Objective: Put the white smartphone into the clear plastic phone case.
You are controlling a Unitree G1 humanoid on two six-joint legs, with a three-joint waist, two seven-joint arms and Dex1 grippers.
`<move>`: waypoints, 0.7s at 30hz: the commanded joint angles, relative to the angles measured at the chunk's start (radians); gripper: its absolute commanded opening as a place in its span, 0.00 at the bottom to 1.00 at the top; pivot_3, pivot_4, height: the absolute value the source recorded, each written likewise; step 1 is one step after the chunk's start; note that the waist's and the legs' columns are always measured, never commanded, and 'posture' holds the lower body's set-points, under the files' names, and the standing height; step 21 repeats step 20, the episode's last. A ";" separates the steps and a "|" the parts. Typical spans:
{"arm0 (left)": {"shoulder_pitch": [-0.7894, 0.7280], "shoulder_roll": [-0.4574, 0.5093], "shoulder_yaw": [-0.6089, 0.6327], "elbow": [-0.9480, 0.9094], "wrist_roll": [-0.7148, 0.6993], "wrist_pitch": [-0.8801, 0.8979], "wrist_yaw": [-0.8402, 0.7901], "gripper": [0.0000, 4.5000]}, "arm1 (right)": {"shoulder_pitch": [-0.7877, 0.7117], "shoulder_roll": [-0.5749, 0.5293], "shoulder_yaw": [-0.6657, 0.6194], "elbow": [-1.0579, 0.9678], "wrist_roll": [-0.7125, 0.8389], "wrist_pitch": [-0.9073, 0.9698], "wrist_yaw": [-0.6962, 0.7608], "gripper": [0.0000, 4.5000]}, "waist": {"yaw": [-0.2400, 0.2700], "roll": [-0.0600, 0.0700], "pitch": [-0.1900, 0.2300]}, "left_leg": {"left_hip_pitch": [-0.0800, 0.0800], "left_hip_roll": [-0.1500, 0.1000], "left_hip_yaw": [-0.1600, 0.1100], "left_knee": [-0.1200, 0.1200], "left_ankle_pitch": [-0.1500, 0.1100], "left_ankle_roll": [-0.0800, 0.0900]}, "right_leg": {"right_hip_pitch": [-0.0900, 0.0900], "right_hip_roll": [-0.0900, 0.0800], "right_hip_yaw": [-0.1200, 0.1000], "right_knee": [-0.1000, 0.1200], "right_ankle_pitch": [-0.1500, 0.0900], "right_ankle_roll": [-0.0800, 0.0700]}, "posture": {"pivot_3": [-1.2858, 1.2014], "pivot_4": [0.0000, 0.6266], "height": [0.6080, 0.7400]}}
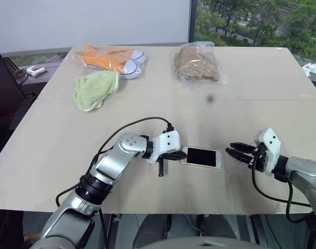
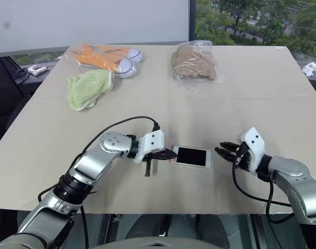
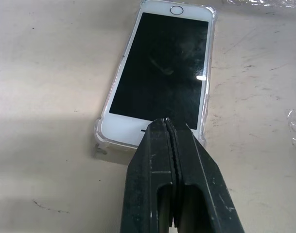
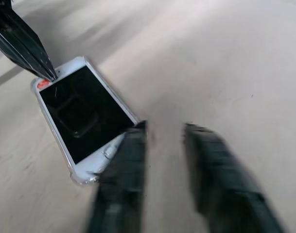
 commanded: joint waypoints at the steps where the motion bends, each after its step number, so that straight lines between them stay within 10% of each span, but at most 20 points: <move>1: 0.016 -0.035 0.131 -0.029 -0.114 0.023 0.033 0.00 | 0.022 -0.029 -0.046 -0.014 0.035 -0.010 0.056 0.72 | 0.000 -0.001 0.003 | 0.000 0.000 0.000 0.000 0.000 0.000 | -0.001 0.000 0.000 0.000 0.000 0.000 | 0.52 0.24 1.00; 4: 0.047 -0.001 0.280 -0.105 -0.254 0.075 0.008 0.12 | 0.063 -0.071 -0.091 0.007 0.040 -0.036 0.114 1.00 | 0.000 -0.001 0.005 | -0.007 0.000 -0.001 0.002 0.002 -0.003 | -0.006 0.000 -0.001 0.001 0.000 0.000 | 0.52 0.24 1.00; 13: 0.297 0.266 0.510 -0.119 -0.323 0.033 -0.092 0.98 | 0.162 -0.137 -0.225 0.111 0.029 -0.185 0.278 1.00 | -0.005 -0.001 0.007 | -0.011 0.000 0.000 0.001 0.003 -0.005 | -0.011 0.001 0.001 0.000 0.000 0.000 | 0.52 0.24 1.00; 21: 0.336 0.296 0.543 -0.054 -0.312 -0.088 -0.110 0.98 | 0.231 -0.156 -0.313 0.151 0.040 -0.241 0.354 1.00 | 0.011 0.000 0.009 | -0.011 0.000 0.000 0.001 0.003 -0.005 | -0.010 -0.001 0.000 0.000 0.000 0.000 | 0.52 0.24 1.00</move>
